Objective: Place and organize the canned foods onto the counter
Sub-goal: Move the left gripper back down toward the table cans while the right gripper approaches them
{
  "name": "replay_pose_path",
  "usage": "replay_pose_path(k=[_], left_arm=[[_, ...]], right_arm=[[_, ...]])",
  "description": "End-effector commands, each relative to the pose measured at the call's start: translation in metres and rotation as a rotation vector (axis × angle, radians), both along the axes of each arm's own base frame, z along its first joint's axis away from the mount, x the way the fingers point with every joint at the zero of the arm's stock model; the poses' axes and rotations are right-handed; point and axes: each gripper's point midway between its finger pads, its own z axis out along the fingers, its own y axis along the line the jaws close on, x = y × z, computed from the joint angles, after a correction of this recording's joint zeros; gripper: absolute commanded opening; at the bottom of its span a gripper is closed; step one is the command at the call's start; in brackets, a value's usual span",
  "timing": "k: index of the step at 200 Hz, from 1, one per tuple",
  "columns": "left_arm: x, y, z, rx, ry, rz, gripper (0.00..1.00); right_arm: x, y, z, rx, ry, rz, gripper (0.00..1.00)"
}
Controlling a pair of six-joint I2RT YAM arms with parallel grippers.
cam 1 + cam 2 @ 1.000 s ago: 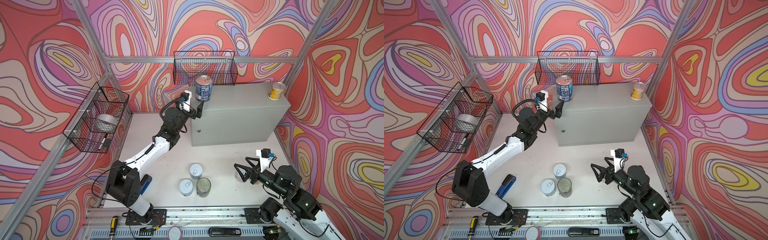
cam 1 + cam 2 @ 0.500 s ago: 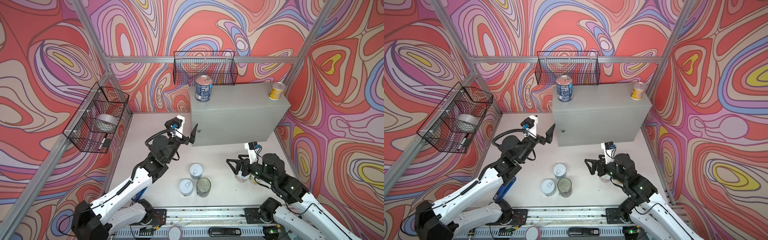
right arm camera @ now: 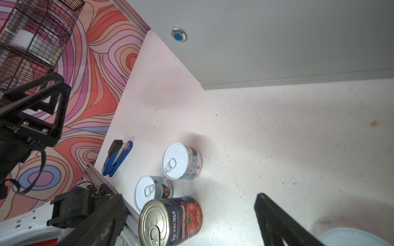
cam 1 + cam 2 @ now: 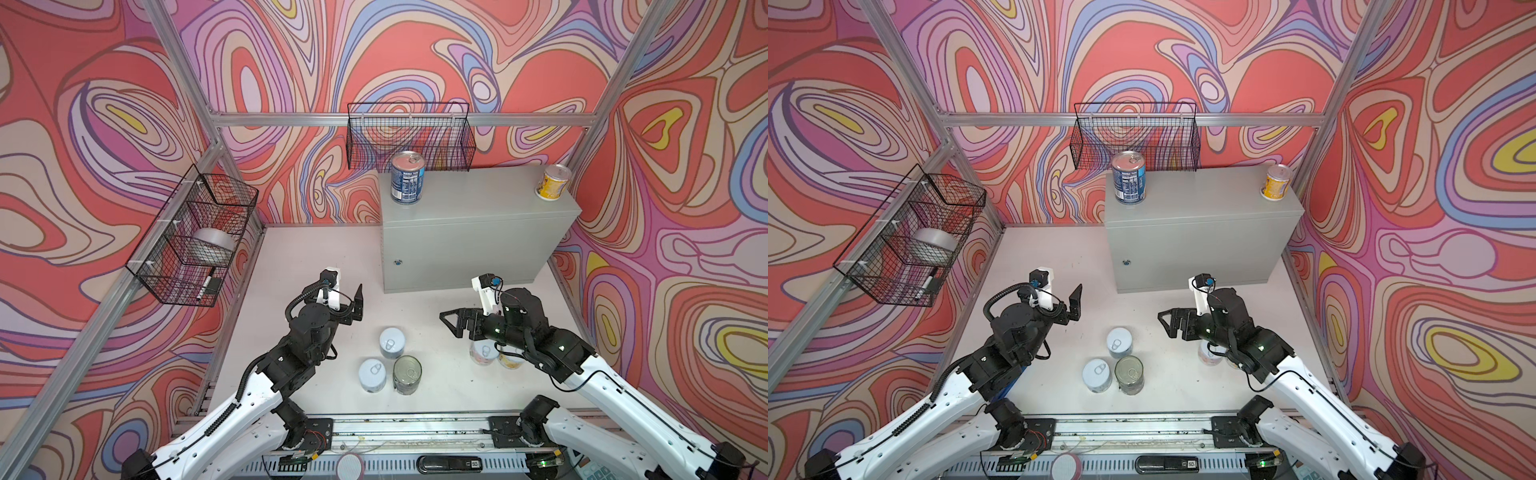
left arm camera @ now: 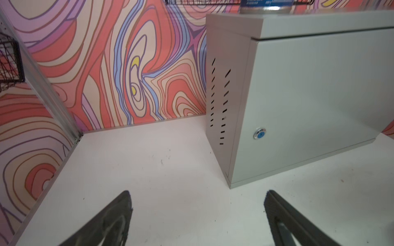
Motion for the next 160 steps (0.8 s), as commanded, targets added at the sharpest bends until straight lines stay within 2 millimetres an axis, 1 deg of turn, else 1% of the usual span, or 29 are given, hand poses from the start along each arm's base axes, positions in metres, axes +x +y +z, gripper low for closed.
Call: replay_pose_path(k=[1,4,5,7,12,30,52,78,100,121,132,139,150,160], left_arm=[[-0.009,0.001,-0.021,-0.021,0.051,-0.005,1.00],[-0.009,0.000,-0.020,-0.025,0.049,-0.012,1.00],[-0.010,0.001,-0.028,-0.015,0.062,-0.012,1.00],[-0.010,0.001,-0.034,-0.008,0.073,-0.012,1.00],[-0.011,0.002,-0.039,-0.006,0.083,-0.008,1.00],[-0.012,0.005,-0.051,0.013,0.093,0.000,1.00],[-0.013,0.005,-0.060,0.028,0.091,-0.007,1.00],[-0.016,0.003,-0.067,0.043,0.092,-0.033,1.00],[-0.018,0.001,-0.072,0.046,0.081,-0.056,1.00],[-0.017,0.008,-0.079,0.059,0.066,-0.020,1.00],[-0.016,0.012,-0.079,0.010,0.068,0.019,1.00],[-0.016,0.011,-0.077,-0.019,0.070,0.015,1.00],[-0.016,0.004,-0.076,-0.020,0.068,-0.023,1.00],[-0.015,0.005,-0.078,-0.025,0.073,-0.011,1.00]], right_arm=[[-0.009,0.005,-0.006,-0.024,0.066,-0.004,0.99],[-0.009,0.006,-0.007,-0.034,0.066,-0.006,0.99],[-0.010,0.007,-0.006,-0.035,0.063,-0.005,0.99],[-0.009,0.008,-0.006,-0.041,0.063,-0.006,0.98],[-0.010,0.012,-0.007,-0.056,0.061,0.001,0.98],[-0.014,0.029,-0.009,-0.108,0.055,0.032,0.98],[-0.015,0.050,-0.007,-0.117,0.057,0.078,0.99],[-0.017,0.066,-0.004,-0.115,0.061,0.108,0.98],[-0.023,0.077,-0.007,-0.126,0.087,0.132,0.99],[-0.030,0.085,-0.014,-0.150,0.117,0.154,0.99],[-0.033,0.087,-0.019,-0.172,0.130,0.161,0.98],[-0.036,0.088,-0.023,-0.191,0.137,0.163,0.98],[-0.040,0.088,-0.028,-0.223,0.141,0.155,0.99],[-0.045,0.090,-0.031,-0.237,0.143,0.165,0.99]])
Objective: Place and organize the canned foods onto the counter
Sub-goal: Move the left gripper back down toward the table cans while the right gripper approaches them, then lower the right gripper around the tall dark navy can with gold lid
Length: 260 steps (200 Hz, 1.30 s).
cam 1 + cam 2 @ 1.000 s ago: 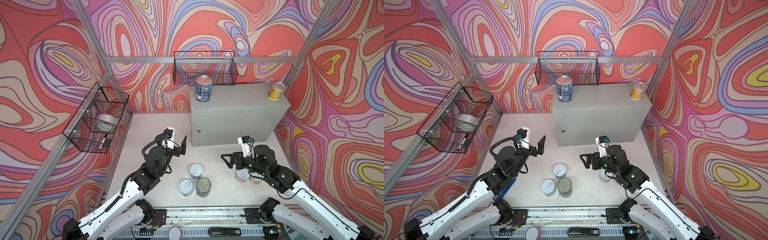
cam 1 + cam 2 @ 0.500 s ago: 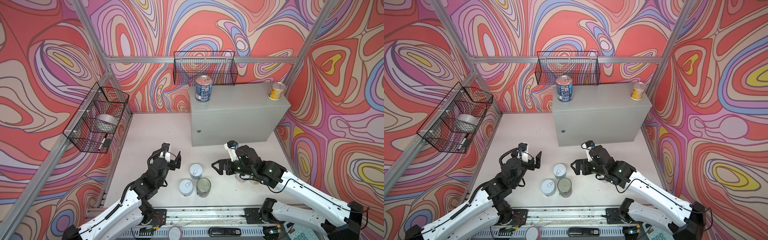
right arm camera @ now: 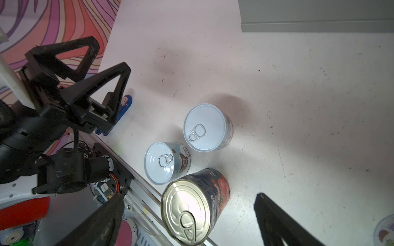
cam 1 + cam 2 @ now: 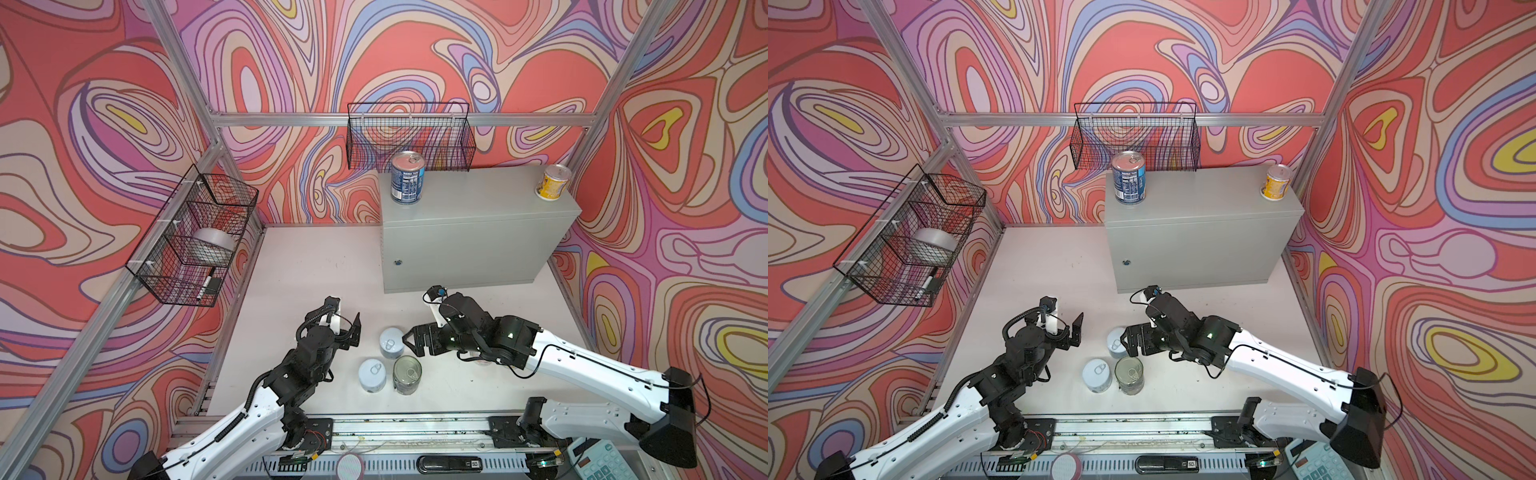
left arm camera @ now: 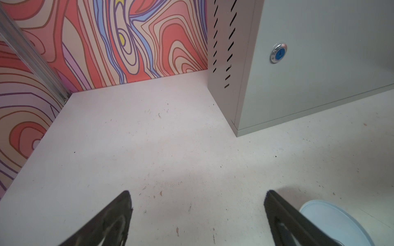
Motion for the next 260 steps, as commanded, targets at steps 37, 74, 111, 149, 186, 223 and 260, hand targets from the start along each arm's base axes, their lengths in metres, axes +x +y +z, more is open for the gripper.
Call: replay_pose_path(k=[37,74,111,149,186,223,260], left_arm=[[0.007,0.003,0.003,-0.039,-0.005,0.062,1.00],[0.009,0.006,0.000,-0.005,0.023,0.087,1.00],[0.005,0.003,-0.002,0.000,0.022,0.047,1.00],[0.001,0.007,0.002,-0.018,-0.014,0.044,1.00],[0.001,0.008,0.002,-0.020,-0.019,0.050,1.00],[0.004,0.007,-0.002,0.015,0.014,0.059,1.00],[0.004,0.002,-0.004,0.017,0.021,0.031,1.00]], right_arm=[[-0.027,0.010,-0.012,-0.101,0.036,0.022,0.98],[-0.044,0.019,-0.012,-0.185,0.062,0.057,0.98],[-0.046,0.017,-0.017,-0.251,0.068,0.055,0.98],[-0.048,0.019,-0.023,-0.287,0.071,0.075,0.99],[-0.052,0.030,-0.028,-0.306,0.068,0.122,0.99],[-0.053,0.035,-0.036,-0.291,0.079,0.135,0.98],[-0.052,0.032,-0.049,-0.367,0.088,0.139,0.98]])
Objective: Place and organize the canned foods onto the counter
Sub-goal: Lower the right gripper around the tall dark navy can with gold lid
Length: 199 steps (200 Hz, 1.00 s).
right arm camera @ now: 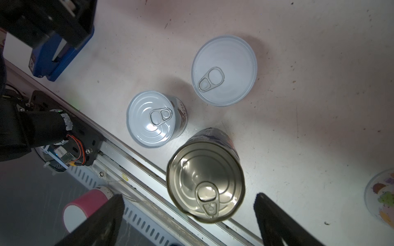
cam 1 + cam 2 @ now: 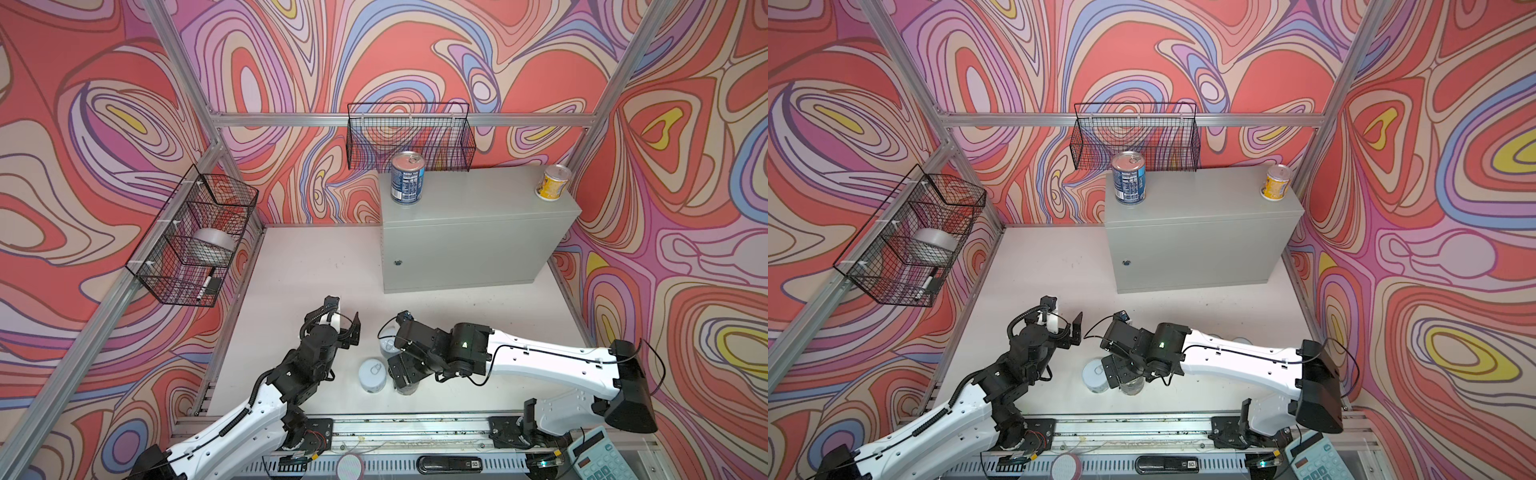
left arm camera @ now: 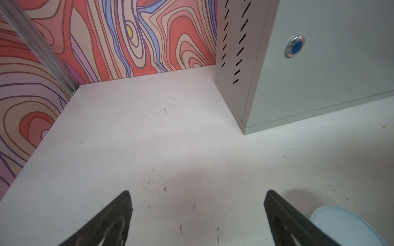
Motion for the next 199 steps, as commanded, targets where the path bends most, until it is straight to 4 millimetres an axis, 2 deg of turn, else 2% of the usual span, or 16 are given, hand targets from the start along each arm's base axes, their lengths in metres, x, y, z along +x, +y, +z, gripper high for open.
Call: replay_pose_path(k=[1,33,56,93,199], left_arm=[[0.001,-0.003,0.007,0.000,-0.008,-0.016,1.00],[0.000,-0.003,0.006,0.000,-0.012,-0.019,1.00],[0.000,-0.003,0.006,0.006,-0.008,-0.017,1.00],[0.002,-0.002,0.004,0.014,-0.003,-0.004,1.00],[0.002,-0.001,0.003,0.022,0.002,-0.001,1.00]], right_arm=[[0.000,-0.001,-0.010,-0.057,0.000,0.017,0.98],[0.001,0.000,-0.010,-0.045,-0.008,0.018,0.96],[0.002,0.001,-0.011,-0.027,-0.017,0.015,0.91],[0.000,-0.003,-0.022,-0.075,0.005,0.021,0.89],[0.001,-0.015,-0.034,-0.199,0.005,0.037,0.85]])
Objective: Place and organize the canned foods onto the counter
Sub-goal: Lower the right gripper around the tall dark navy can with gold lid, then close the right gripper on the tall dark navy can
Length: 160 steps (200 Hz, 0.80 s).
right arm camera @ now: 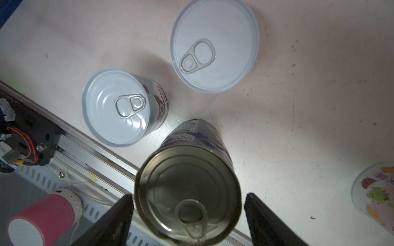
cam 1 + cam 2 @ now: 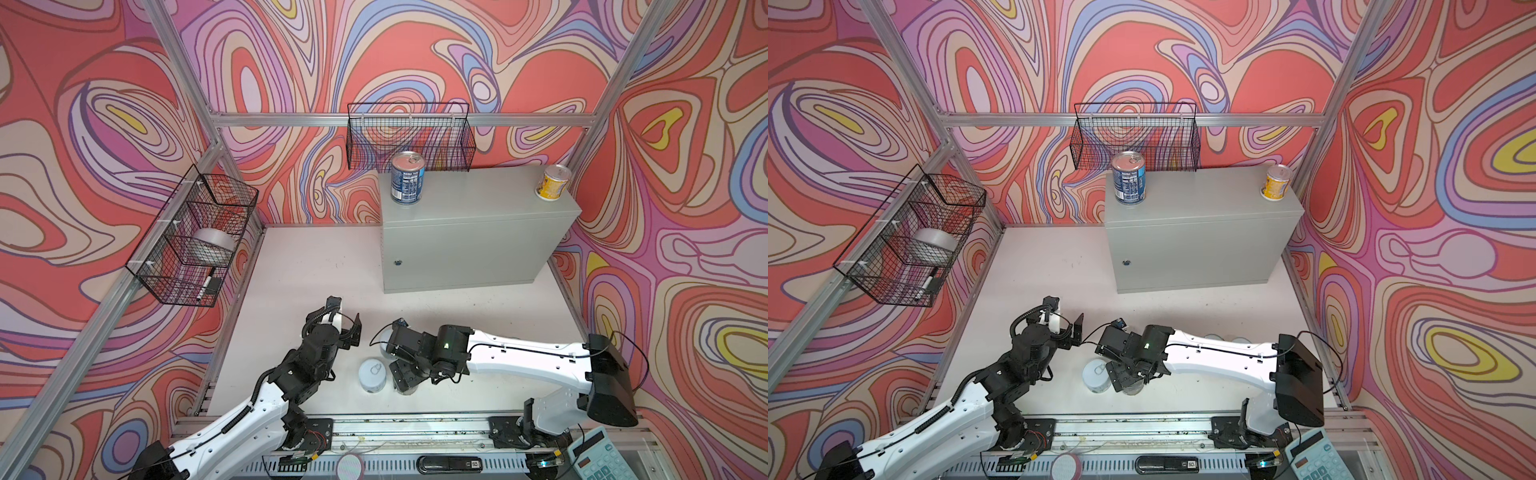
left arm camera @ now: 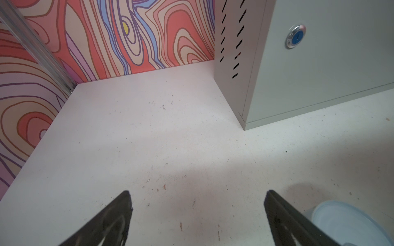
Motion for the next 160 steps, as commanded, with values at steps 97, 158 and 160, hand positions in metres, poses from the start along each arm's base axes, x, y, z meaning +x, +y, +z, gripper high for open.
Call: replay_pose_path(k=[97,158,160], left_arm=[[0.002,0.001,0.006,0.009,-0.008,0.013,1.00],[0.002,0.000,0.006,0.006,-0.007,0.009,1.00],[0.002,0.000,0.006,0.006,-0.007,0.008,1.00]], right_arm=[[0.002,0.008,0.005,0.003,-0.017,0.026,0.88],[-0.003,0.012,-0.005,-0.004,0.022,0.030,0.89],[-0.003,0.012,-0.005,-0.007,0.021,0.029,0.89]])
